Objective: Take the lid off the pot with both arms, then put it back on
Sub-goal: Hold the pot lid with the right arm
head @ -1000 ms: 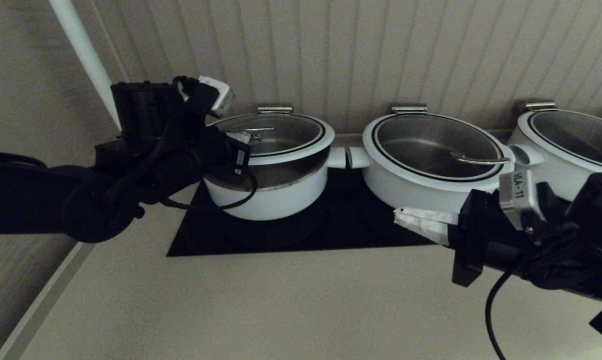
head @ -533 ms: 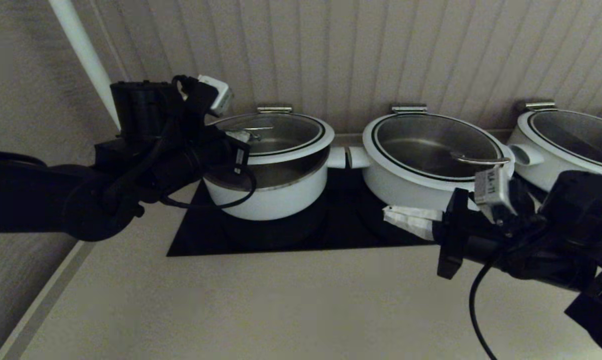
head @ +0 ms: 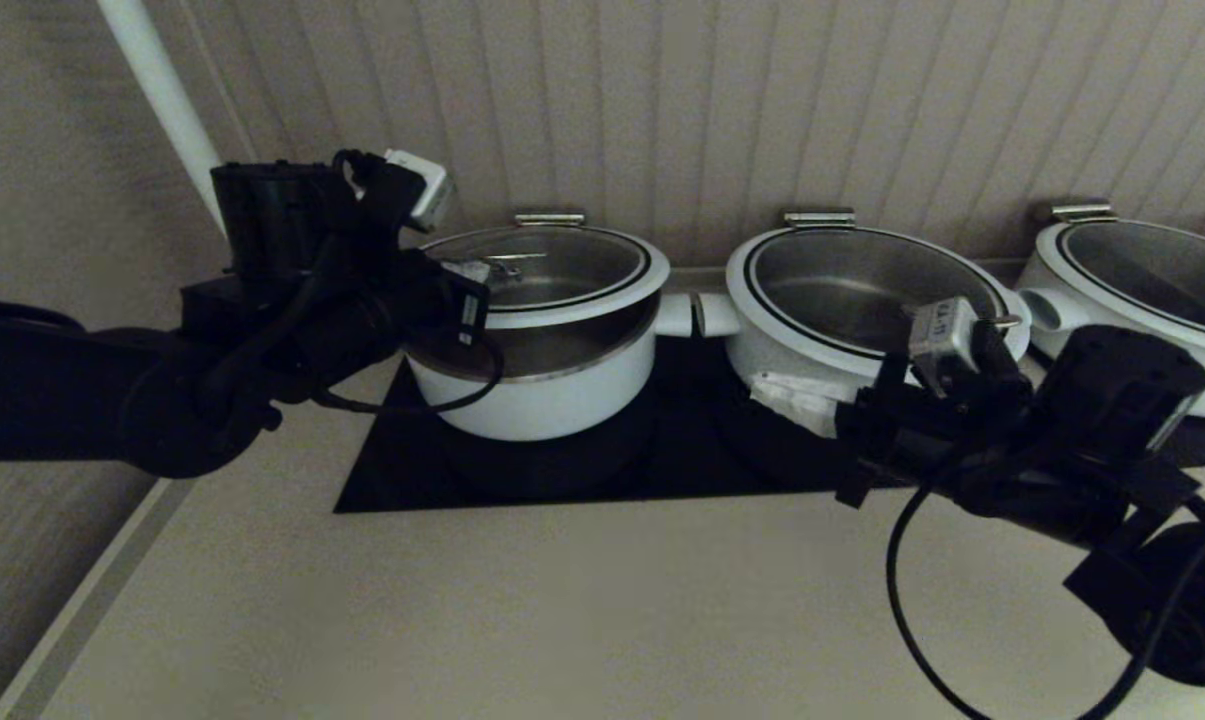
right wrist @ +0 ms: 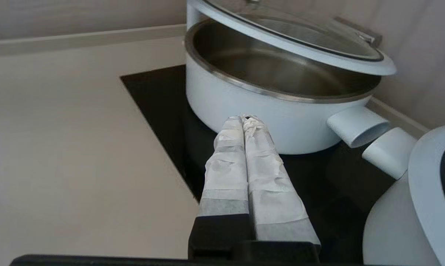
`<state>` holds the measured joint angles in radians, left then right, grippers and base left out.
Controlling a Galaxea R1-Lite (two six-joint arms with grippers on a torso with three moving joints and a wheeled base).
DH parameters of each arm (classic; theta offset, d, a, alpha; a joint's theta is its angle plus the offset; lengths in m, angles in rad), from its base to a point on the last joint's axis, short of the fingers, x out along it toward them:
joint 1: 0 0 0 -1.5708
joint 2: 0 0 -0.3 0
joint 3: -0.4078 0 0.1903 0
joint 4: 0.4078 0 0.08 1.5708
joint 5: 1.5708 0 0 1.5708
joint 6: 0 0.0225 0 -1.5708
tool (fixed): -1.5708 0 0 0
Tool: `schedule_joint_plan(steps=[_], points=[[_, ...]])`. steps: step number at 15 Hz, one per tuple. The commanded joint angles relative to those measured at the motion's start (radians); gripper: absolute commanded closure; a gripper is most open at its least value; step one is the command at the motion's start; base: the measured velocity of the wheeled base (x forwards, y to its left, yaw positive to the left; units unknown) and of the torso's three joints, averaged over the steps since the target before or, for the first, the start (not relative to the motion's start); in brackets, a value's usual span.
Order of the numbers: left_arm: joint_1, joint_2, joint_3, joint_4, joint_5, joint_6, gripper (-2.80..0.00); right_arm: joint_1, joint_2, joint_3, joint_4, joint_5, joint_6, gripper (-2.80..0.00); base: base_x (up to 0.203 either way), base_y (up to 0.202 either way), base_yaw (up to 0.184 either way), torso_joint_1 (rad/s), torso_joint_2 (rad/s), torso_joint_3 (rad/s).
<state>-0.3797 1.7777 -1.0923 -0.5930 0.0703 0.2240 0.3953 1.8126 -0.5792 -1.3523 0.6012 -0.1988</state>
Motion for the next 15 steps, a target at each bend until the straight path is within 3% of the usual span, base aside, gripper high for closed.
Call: schedule_joint_plan(steps=[1,15], points=[[0.005,0.000,0.000,-0.004,0.000,0.001,0.00,0.000,0.038,-0.032,-0.011,-0.002,0.007,0.00,0.000,0.000,0.000,0.000,0.00,0.000],[0.021,0.016,-0.004,-0.004,0.000,-0.008,0.00,0.020,0.158,-0.160,-0.033,-0.014,0.011,0.00,0.000,0.000,0.000,0.000,0.00,0.000]])
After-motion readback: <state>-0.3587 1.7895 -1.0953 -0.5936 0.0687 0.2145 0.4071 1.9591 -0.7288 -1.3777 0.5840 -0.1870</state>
